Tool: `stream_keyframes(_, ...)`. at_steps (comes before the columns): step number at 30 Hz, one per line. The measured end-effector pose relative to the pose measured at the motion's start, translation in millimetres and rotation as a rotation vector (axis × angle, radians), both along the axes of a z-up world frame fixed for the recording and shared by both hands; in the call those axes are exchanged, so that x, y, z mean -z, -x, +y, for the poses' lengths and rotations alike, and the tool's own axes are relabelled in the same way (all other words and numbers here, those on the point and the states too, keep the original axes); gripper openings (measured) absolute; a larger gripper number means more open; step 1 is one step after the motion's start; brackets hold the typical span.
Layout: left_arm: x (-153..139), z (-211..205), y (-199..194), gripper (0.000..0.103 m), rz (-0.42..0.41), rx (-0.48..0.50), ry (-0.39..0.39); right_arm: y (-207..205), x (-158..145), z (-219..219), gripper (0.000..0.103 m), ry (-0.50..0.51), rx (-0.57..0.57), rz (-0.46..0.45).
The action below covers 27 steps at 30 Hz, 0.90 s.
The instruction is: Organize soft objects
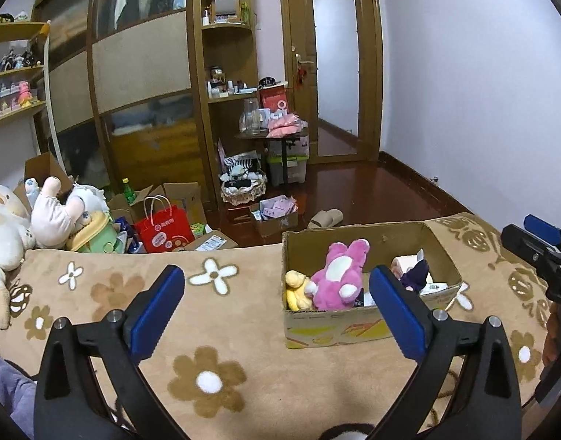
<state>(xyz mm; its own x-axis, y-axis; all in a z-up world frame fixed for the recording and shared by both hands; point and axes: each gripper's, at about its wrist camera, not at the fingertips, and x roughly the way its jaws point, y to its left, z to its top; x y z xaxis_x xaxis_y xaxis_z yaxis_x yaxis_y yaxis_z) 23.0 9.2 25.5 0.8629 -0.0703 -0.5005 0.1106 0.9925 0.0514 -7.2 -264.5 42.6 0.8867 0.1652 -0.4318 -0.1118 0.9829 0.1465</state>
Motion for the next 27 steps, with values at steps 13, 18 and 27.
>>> stream_keyframes(13, -10, 19, 53, 0.100, -0.031, -0.030, 0.005, 58, -22, -1, 0.103, 0.016, 0.018, -0.088)
stream_keyframes(18, -11, 20, 70, 0.100, -0.050, -0.033, -0.003, 75, -25, -6, 0.103, 0.009, 0.026, -0.109)
stream_keyframes(27, -11, 16, 81, 0.100, -0.078, -0.037, -0.052, 87, -20, -12, 0.103, -0.004, 0.019, -0.103)
